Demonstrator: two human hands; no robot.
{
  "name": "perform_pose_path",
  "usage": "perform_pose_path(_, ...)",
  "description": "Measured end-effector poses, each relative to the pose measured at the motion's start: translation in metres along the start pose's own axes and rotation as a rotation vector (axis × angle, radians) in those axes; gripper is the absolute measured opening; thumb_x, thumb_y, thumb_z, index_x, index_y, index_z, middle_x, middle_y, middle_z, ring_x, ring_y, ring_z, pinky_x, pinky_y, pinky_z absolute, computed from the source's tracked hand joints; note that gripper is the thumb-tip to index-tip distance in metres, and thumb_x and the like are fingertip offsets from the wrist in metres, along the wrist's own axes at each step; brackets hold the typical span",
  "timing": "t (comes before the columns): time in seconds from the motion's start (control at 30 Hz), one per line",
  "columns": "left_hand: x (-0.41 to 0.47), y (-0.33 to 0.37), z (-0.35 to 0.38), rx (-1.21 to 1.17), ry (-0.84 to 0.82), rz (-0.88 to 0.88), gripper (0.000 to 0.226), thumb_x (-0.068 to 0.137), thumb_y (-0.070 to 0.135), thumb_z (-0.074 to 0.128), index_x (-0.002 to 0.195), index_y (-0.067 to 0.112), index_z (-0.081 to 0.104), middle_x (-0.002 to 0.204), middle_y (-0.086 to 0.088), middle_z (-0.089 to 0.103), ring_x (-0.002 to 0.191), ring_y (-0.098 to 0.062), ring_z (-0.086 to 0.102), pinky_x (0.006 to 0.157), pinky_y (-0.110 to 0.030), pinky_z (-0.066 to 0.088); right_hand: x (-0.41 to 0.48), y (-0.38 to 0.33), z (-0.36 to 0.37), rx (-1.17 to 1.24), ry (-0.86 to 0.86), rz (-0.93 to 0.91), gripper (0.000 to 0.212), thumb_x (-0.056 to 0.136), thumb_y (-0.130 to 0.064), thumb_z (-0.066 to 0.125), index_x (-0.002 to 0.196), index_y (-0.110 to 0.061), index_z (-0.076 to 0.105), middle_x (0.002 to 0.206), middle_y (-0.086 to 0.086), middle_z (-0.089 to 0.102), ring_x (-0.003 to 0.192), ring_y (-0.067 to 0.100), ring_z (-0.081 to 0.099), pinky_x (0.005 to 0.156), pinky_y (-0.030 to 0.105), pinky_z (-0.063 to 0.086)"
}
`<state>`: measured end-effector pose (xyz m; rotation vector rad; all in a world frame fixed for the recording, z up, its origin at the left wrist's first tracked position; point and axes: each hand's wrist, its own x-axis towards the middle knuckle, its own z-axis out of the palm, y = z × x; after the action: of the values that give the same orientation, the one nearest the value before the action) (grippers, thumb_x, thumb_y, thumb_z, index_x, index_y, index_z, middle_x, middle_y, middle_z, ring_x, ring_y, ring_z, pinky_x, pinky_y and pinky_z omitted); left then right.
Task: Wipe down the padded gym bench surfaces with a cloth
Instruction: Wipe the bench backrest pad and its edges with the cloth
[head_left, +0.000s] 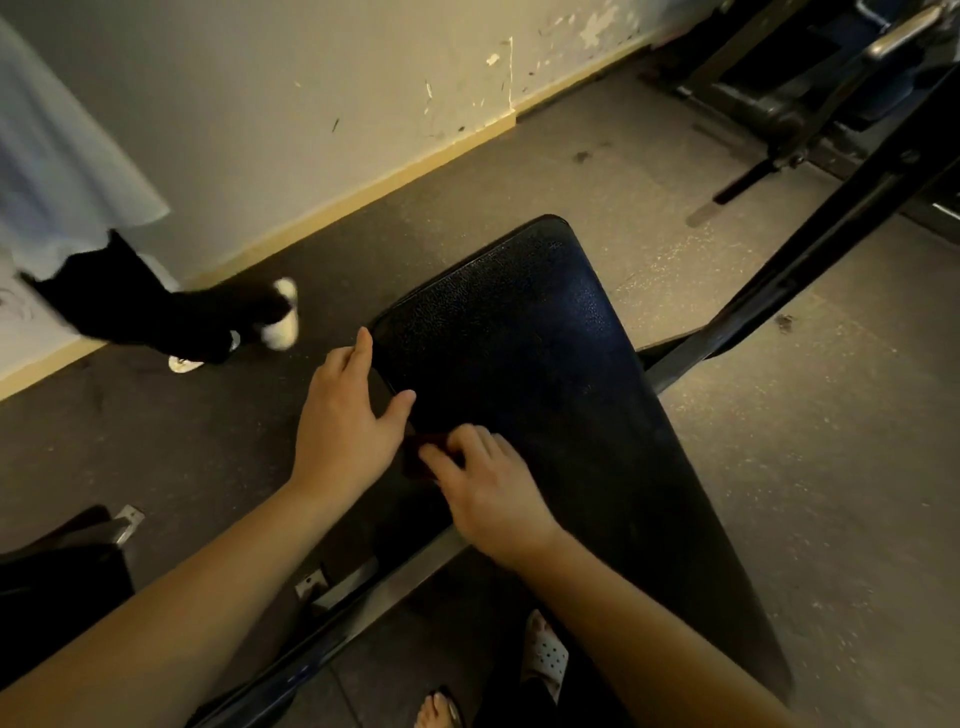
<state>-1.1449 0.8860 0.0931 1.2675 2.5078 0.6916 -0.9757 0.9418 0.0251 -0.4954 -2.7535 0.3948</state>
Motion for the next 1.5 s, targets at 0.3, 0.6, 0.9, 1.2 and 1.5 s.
perform_pose_path(0.3,-0.024,-0.001,0.016,0.353,0.060,0.239,0.093,0.086,0.047,0.074,0.158,0.008,0.031,0.164,-0.021,0.023,0.152,-0.038,0.022,0.123,-0.057,0.023,0.003,0.130,-0.039,0.244,0.530,1.058,0.035,0.102,-0.025,0.056,0.135,-0.014,0.056,0.128,0.006,0.050,0.109,0.023,0.059,0.095,0.034,0.049)
perform_pose_path(0.6,-0.020,0.005,0.030,0.568,-0.004,0.327,0.110,0.082,0.066,0.069,0.162,0.008,0.021,0.169,-0.019,0.014,0.157,-0.035,0.011,0.125,-0.059,0.017,-0.054,0.097,-0.021,0.127,0.262,0.608,0.034,0.097,-0.023,0.057,0.131,-0.019,0.056,0.119,0.007,0.050,0.099,0.024,0.058,0.084,0.039,0.055)
perform_pose_path(0.9,-0.022,0.002,0.035,0.586,0.025,0.350,0.107,0.085,0.066,0.065,0.161,0.006,0.021,0.169,-0.021,0.012,0.157,-0.036,0.008,0.124,-0.060,0.018,-0.068,0.012,0.012,0.257,0.186,0.480,0.032,0.099,-0.027,0.057,0.130,-0.017,0.058,0.119,0.004,0.049,0.090,0.016,0.057,0.077,0.035,0.056)
perform_pose_path(1.2,-0.020,-0.001,0.039,0.592,0.044,0.367,0.105,0.086,0.067,0.062,0.160,0.005,0.022,0.168,-0.022,0.013,0.157,-0.038,0.009,0.123,-0.062,0.019,-0.003,0.117,-0.026,0.308,0.533,1.016,0.029,0.102,-0.025,0.056,0.129,-0.016,0.059,0.122,0.006,0.051,0.103,0.021,0.059,0.094,0.040,0.052)
perform_pose_path(1.5,-0.020,0.000,0.038,0.601,0.042,0.376,0.105,0.086,0.068,0.062,0.161,0.005,0.022,0.168,-0.022,0.013,0.157,-0.038,0.009,0.123,-0.061,0.020,-0.052,0.094,-0.010,0.325,0.464,1.006,0.028,0.100,-0.027,0.058,0.127,-0.017,0.058,0.118,0.003,0.051,0.099,0.020,0.059,0.090,0.044,0.056)
